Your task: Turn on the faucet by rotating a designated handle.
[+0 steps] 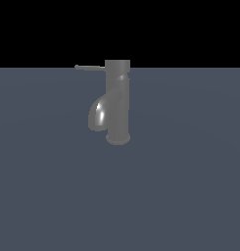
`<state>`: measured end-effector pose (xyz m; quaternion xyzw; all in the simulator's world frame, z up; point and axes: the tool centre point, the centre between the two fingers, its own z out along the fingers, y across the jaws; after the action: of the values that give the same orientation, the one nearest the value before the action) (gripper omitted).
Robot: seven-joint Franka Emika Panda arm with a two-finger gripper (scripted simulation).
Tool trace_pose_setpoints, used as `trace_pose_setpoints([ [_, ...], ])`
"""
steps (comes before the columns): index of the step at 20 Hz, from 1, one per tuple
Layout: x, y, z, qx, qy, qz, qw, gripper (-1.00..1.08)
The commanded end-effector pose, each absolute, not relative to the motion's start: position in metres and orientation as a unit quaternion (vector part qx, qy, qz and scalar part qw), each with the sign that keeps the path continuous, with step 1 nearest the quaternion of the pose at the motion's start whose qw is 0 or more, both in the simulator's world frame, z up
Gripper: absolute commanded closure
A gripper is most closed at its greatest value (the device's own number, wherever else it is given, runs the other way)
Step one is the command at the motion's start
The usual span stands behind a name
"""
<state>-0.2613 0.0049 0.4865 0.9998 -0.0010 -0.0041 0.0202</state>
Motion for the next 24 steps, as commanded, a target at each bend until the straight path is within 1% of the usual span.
trace_pose_setpoints([
  [1,-0.261,0.005,0.487,1.0,-0.001,-0.004,0.02,1.08],
  [16,-0.259,0.0,0.494,0.999,-0.027,0.0,0.023,1.08],
  [24,-0.244,0.003,0.495,0.998,-0.055,-0.002,0.009,1.08],
])
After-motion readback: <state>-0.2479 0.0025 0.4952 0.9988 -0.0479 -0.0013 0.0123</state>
